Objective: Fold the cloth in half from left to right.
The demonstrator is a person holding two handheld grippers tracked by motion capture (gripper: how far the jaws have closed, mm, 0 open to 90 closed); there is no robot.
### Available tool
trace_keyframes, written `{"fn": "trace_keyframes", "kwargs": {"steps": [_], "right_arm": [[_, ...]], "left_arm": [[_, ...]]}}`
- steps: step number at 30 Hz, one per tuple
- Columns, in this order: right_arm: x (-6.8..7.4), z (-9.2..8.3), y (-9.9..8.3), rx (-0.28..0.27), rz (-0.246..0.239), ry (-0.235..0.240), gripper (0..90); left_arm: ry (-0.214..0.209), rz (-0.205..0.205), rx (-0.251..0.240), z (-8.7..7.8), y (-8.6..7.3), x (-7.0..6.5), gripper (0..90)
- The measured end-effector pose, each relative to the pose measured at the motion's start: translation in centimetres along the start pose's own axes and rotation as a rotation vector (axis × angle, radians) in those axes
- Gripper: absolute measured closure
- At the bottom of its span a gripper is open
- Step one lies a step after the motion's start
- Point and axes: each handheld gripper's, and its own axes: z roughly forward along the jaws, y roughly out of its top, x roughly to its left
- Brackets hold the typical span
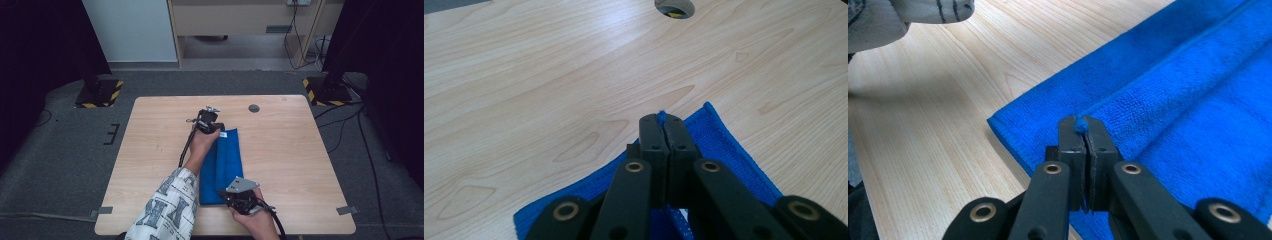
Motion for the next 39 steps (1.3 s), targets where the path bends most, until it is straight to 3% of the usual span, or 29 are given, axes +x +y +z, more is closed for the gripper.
{"fn": "trace_keyframes", "kwargs": {"steps": [29,33,39], "right_arm": [[-1.3,-1.2,-1.4,0.024,0.037,-0.029,86.8],[-1.4,-1.0,-1.6,0.033,0.050,-0.035,82.1],[-2.0,-1.2,-1.9,0.061,0.084,-0.065,66.7]], "left_arm": [[-0.020,-0.011,-0.004,1.4,0.2,-1.7,88.2],[-0.023,-0.004,-0.002,1.5,0.2,-1.8,87.0],[-0.045,-0.012,-0.001,1.6,0.2,-2.3,82.3]]}}
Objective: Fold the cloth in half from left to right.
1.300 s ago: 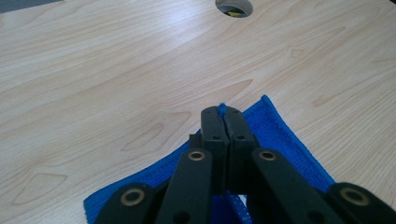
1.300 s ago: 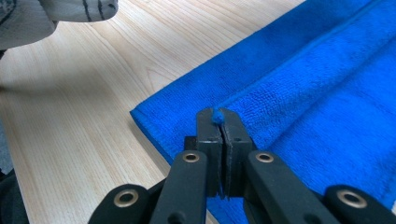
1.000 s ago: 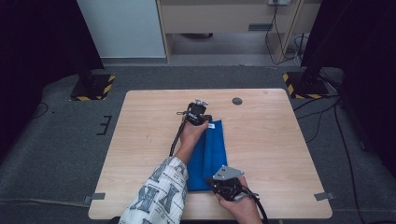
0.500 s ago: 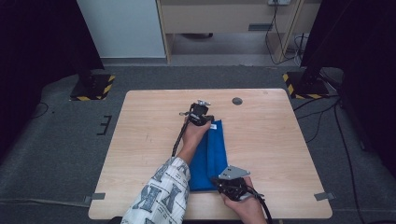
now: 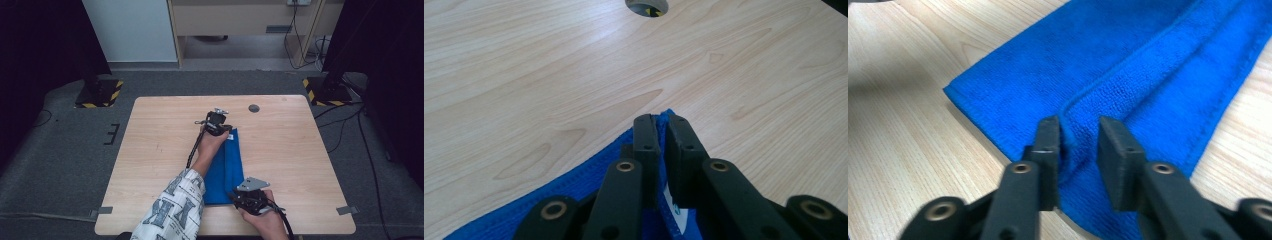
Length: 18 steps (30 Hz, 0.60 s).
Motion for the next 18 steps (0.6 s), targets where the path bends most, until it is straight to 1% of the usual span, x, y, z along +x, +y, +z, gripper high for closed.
{"fn": "trace_keyframes", "kwargs": {"steps": [1,4,7,10,12,14,16,18], "right_arm": [[-0.1,-0.1,0.0,0.001,0.004,-0.010,65.0],[-0.6,-0.3,-0.1,0.009,0.016,-0.027,59.2],[-1.0,-0.5,-0.3,0.018,0.033,-0.048,56.1],[-1.3,-0.8,-0.5,0.024,0.055,-0.055,51.8],[-1.5,-1.2,-0.8,0.024,0.067,-0.060,48.4],[-1.9,-1.4,-0.9,0.018,0.076,-0.065,41.0],[-2.2,-1.7,-0.9,0.006,0.084,-0.078,35.7],[-2.6,-1.8,-0.8,-0.008,0.089,-0.085,30.1]], "left_arm": [[-0.008,-0.011,-0.006,0.0,0.0,-0.1,81.8],[-0.022,-0.015,-0.019,-0.1,0.1,-0.3,80.4],[-0.044,-0.026,-0.028,-0.2,0.2,-0.5,77.8],[-0.061,-0.039,-0.033,-0.2,0.2,-0.7,74.6],[-0.052,-0.021,-0.043,-0.2,0.3,-0.9,72.0],[-0.035,0.002,-0.048,-0.4,0.4,-1.1,68.0],[-0.030,0.016,-0.050,-0.7,0.5,-1.1,63.7],[-0.011,0.047,-0.045,-1.1,0.5,-1.2,59.0]]}}
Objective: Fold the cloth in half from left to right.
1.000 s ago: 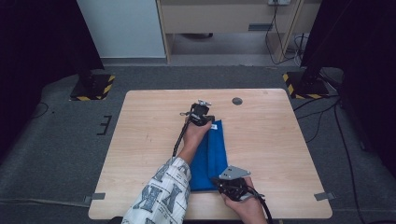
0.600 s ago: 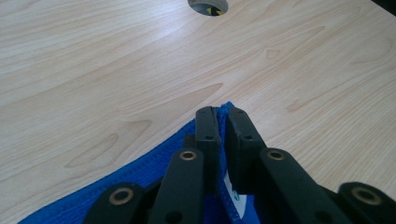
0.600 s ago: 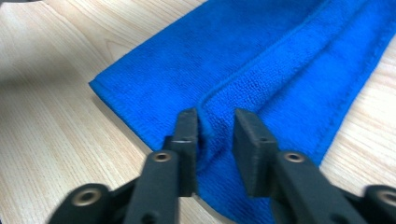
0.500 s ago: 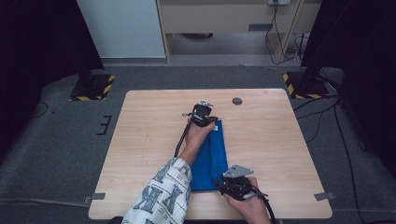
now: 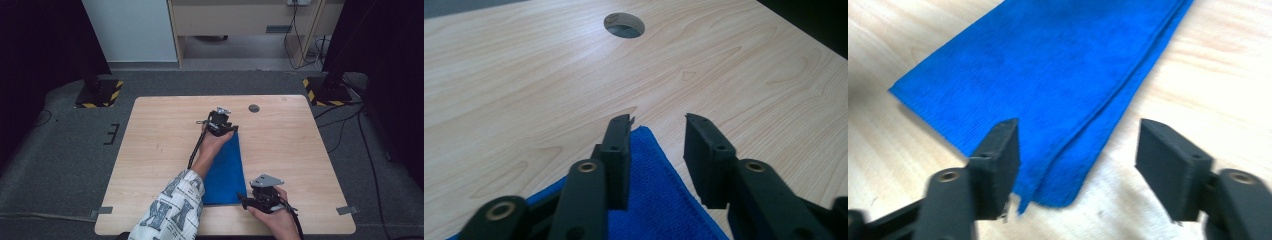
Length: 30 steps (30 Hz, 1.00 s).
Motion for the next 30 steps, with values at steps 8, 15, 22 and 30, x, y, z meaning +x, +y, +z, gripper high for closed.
{"fn": "trace_keyframes", "kwargs": {"steps": [8,15,22,30], "right_arm": [[-1.5,1.1,0.7,-0.029,0.021,-0.011,17.8],[-3.1,2.6,1.9,-0.044,0.040,-0.009,12.3],[-4.6,4.6,4.2,-0.028,0.021,0.007,9.0],[-5.6,6.0,7.2,-0.028,0.012,0.007,9.7]], "left_arm": [[0.011,0.012,0.006,-1.7,-0.6,0.5,35.2],[0.041,0.023,0.018,-3.8,-1.3,1.4,23.2],[0.033,0.006,0.016,-5.5,-2.5,2.4,11.6],[0.033,0.009,0.017,-6.6,-4.3,3.6,9.8]]}}
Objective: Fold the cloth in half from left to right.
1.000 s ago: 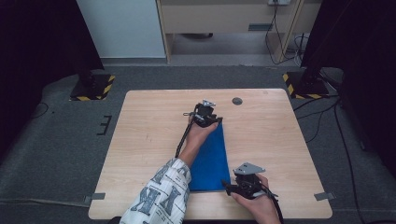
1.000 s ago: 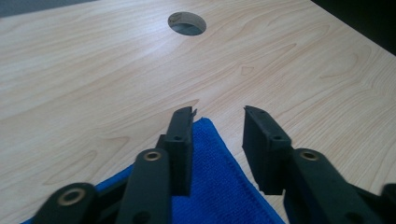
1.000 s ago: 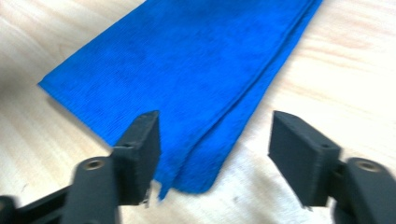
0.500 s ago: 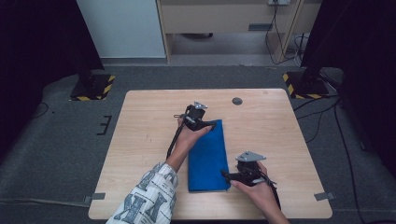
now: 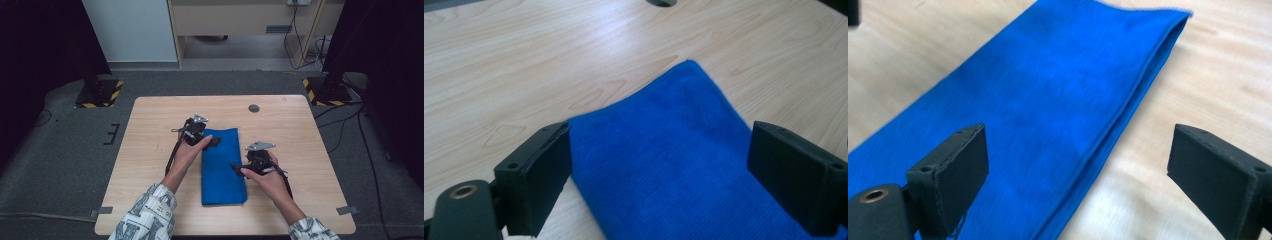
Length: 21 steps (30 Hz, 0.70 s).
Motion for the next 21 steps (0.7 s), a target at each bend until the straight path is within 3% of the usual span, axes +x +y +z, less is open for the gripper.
{"fn": "trace_keyframes", "kwargs": {"steps": [3,6,8,11,18,21], "right_arm": [[-0.5,0.6,1.1,0.000,0.016,-0.003,10.6],[-1.0,1.4,2.1,0.007,0.039,0.007,12.1],[-1.3,2.0,2.7,0.020,0.026,0.002,14.0],[-1.6,2.9,3.5,0.034,0.014,-0.004,16.4],[-2.4,4.4,5.1,0.057,0.014,-0.003,22.3],[-2.9,5.1,5.8,0.059,-0.004,-0.011,23.7]], "left_arm": [[0.026,-0.002,0.000,-0.3,-0.4,0.5,9.8],[0.065,0.023,0.024,-0.4,-0.9,0.9,9.8],[0.077,0.013,0.024,-0.4,-1.2,1.1,9.8],[0.074,-0.025,0.012,-0.4,-1.5,1.7,10.0],[0.047,-0.014,-0.009,-0.3,-1.3,2.2,13.6],[0.042,-0.011,0.007,-0.2,-1.0,2.4,13.6]]}}
